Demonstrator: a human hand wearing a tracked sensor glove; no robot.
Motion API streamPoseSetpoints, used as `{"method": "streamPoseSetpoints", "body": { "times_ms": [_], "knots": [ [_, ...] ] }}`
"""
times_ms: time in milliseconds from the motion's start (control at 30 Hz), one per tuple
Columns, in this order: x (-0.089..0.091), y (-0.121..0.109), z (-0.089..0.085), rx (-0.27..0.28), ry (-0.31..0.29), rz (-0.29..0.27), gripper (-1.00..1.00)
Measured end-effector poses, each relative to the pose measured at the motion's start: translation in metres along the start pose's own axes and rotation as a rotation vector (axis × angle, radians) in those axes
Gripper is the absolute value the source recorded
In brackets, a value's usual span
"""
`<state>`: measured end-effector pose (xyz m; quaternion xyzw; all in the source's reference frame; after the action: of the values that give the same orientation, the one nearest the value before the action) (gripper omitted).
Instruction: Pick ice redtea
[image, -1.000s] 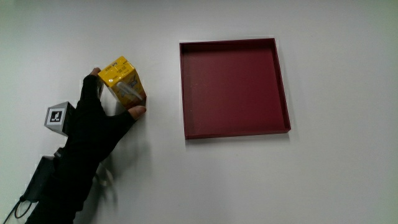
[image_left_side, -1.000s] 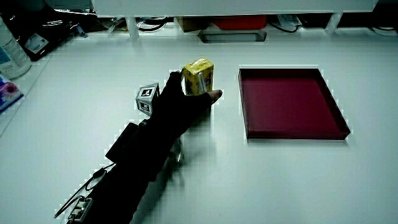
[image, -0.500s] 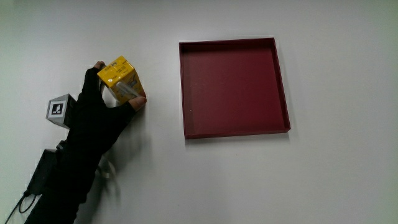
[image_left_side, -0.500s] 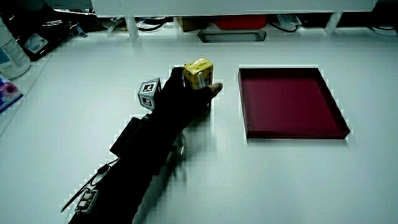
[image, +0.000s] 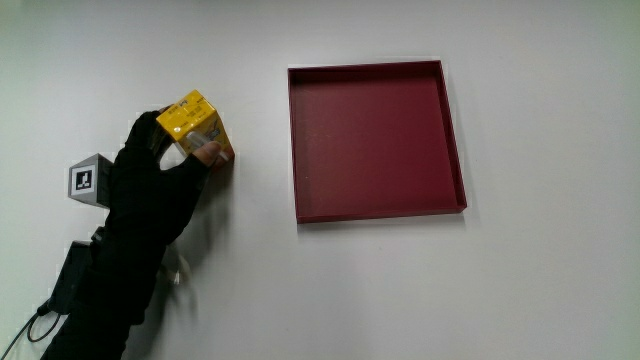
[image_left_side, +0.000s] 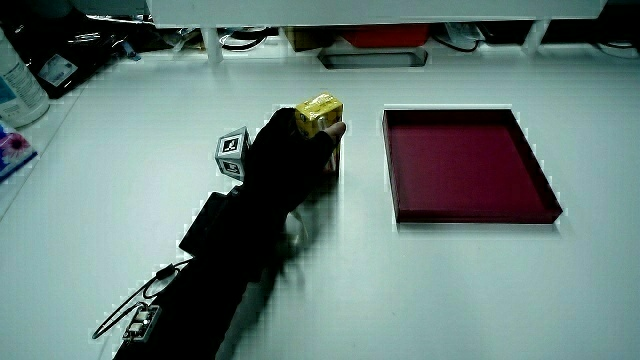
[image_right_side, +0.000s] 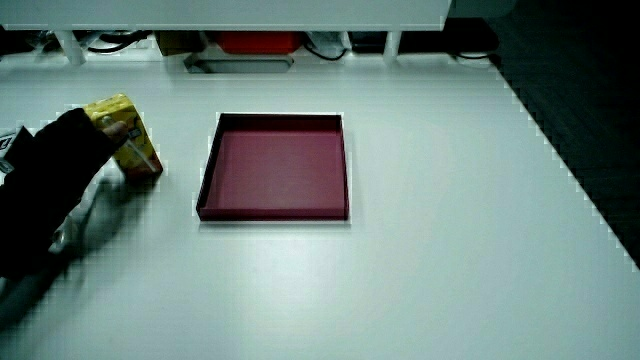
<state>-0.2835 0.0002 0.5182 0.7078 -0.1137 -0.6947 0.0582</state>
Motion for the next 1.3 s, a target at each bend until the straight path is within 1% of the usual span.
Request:
{"method": "streamPoseSetpoints", "body": {
  "times_ms": [33, 100, 133, 300, 333, 367, 400, 433, 533, 600, 733, 767, 933, 967, 1000, 1033, 1067, 1100, 1167, 1200, 1233, 1300],
  "knots": [
    [-0.003, 0.001, 0.002, 0.002, -0.002, -0.010, 0.50],
    [-0.002, -0.001, 0.004, 0.013, -0.009, -0.008, 0.57],
    [-0.005, 0.000, 0.006, 0.014, -0.005, -0.008, 0.60],
    [-0.005, 0.001, 0.007, 0.012, -0.003, -0.023, 0.77],
    [-0.006, 0.002, 0.009, 0.014, 0.002, -0.024, 0.80],
    [-0.004, 0.000, 0.007, 0.021, -0.002, -0.019, 0.83],
    [-0.007, 0.001, 0.009, 0.019, -0.001, -0.032, 0.87],
    [-0.008, 0.001, 0.009, 0.027, 0.001, -0.032, 0.90],
    [-0.008, -0.002, 0.009, 0.038, -0.018, -0.048, 1.00],
    [-0.010, -0.002, 0.009, 0.042, -0.012, -0.051, 1.00],
    [-0.005, -0.002, 0.005, 0.029, -0.030, -0.076, 1.00],
    [-0.004, -0.001, 0.004, 0.026, -0.025, -0.075, 1.00],
    [0.011, 0.001, -0.007, -0.012, -0.025, -0.108, 1.00],
    [0.015, 0.002, -0.011, -0.024, -0.038, -0.116, 1.00],
    [0.017, 0.003, -0.013, -0.030, -0.031, -0.119, 1.00],
    [0.022, 0.003, -0.017, -0.047, -0.034, -0.112, 1.00],
    [0.025, 0.004, -0.021, -0.061, -0.047, -0.128, 1.00],
    [0.030, 0.005, -0.026, -0.078, -0.051, -0.124, 1.00],
    [0.036, 0.007, -0.035, -0.097, -0.061, -0.144, 1.00],
    [0.040, 0.009, -0.040, -0.107, -0.042, -0.158, 1.00],
    [0.041, 0.011, -0.043, -0.113, -0.039, -0.163, 1.00],
    [0.047, 0.012, -0.053, -0.139, -0.062, -0.166, 1.00]
  ]
}}
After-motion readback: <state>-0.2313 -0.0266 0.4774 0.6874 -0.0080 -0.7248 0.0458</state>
